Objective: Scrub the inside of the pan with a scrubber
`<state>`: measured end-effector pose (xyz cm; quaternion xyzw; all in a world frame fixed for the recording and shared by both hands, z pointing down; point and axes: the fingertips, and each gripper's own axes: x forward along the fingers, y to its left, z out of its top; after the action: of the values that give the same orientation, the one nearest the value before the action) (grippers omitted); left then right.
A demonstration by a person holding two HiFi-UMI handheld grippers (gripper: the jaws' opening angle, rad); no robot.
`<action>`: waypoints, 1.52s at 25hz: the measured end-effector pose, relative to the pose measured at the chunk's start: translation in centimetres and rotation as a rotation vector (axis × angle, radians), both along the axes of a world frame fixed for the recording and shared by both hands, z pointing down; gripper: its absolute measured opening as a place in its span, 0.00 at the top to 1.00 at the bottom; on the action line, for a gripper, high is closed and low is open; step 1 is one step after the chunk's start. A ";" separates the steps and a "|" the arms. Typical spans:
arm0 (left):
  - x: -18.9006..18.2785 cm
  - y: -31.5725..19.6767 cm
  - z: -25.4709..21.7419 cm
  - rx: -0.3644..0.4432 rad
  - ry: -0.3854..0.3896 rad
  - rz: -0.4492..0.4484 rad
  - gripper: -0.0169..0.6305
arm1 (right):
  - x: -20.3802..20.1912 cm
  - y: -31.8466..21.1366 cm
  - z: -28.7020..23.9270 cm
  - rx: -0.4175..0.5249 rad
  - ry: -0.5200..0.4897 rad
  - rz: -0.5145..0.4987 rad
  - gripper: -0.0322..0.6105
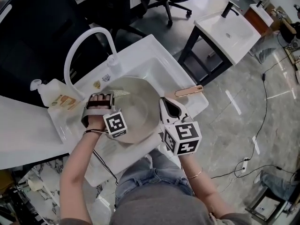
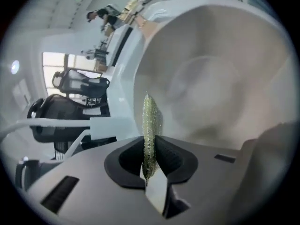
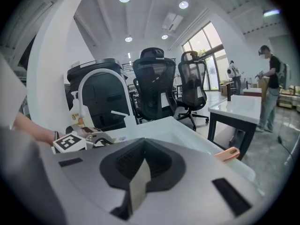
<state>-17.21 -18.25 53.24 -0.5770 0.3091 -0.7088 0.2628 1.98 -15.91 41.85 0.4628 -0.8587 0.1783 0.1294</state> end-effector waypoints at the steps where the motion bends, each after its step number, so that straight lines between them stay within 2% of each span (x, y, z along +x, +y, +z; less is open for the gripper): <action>1: 0.2 0.3 0.6 -0.033 -0.043 0.036 0.87 | 0.2 0.1 0.0 -0.001 0.001 0.007 0.93; 3: 0.4 1.1 2.0 -0.120 -0.104 0.078 0.87 | 0.3 0.3 -0.1 0.000 0.001 0.017 0.93; 6: 0.4 2.8 3.7 -0.277 -0.144 0.075 0.88 | 0.5 0.7 -0.2 0.003 0.001 0.027 0.93; 11: -1.1 6.4 5.8 -0.551 -0.144 -0.043 0.88 | 1.1 1.1 -0.4 0.008 0.002 0.047 0.93; 14: -2.0 8.7 6.1 -0.658 -0.125 -0.112 0.88 | 1.6 1.4 -0.5 0.009 0.004 0.057 0.93; 16: -1.8 10.2 5.9 -0.728 -0.075 -0.152 0.88 | 2.0 1.5 -0.5 0.010 0.004 0.065 0.93; 20: -0.3 12.8 4.7 -0.900 0.084 -0.237 0.89 | 2.2 1.5 -0.7 0.014 -0.001 0.075 0.93; 25: 1.3 14.7 3.6 -1.055 0.209 -0.297 0.89 | 1.7 1.8 -1.0 0.020 0.000 0.062 0.93; 31: 4.7 16.8 2.7 -1.196 0.377 -0.359 0.89 | 1.7 2.1 -1.2 0.022 0.001 0.058 0.93; 38: 9.3 17.5 2.4 -1.288 0.558 -0.395 0.88 | 2.5 2.1 -1.3 0.020 -0.001 0.072 0.93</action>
<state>-7.91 -0.74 55.65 -0.7099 -0.0153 -0.6109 -0.3502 4.43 -13.77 40.59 0.4946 -0.8432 0.1744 0.1180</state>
